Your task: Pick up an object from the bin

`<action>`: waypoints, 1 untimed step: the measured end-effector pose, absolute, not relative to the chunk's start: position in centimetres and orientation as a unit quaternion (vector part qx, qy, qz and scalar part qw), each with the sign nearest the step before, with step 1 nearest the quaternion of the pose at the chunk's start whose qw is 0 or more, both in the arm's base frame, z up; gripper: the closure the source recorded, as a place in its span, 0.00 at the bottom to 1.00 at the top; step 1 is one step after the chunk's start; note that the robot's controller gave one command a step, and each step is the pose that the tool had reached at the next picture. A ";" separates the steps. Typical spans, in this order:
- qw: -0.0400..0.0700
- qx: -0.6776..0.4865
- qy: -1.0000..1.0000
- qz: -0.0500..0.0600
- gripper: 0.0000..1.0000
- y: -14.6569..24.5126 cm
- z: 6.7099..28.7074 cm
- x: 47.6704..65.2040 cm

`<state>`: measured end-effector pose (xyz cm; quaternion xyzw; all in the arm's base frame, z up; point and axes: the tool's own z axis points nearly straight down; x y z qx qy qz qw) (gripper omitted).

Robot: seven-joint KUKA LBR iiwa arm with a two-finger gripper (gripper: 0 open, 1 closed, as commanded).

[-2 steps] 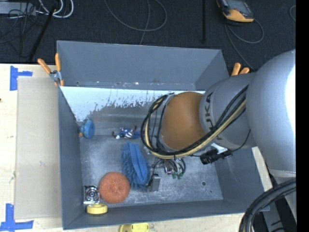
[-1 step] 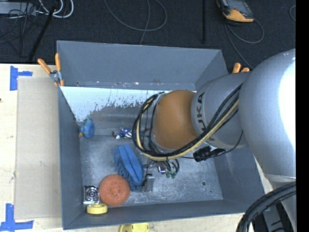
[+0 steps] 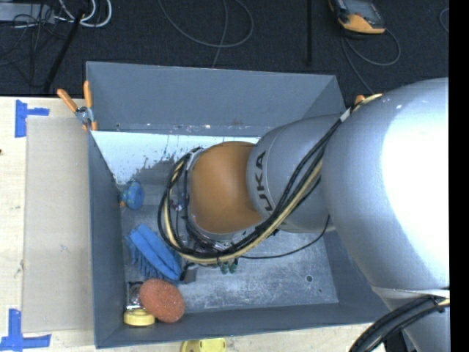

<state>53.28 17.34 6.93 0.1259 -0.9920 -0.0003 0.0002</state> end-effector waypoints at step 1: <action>0.000 0.126 -0.992 0.000 1.00 17.3 6.9 53.3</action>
Offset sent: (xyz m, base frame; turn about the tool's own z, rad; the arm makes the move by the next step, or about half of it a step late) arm -0.0019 -0.0289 0.1174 -0.0425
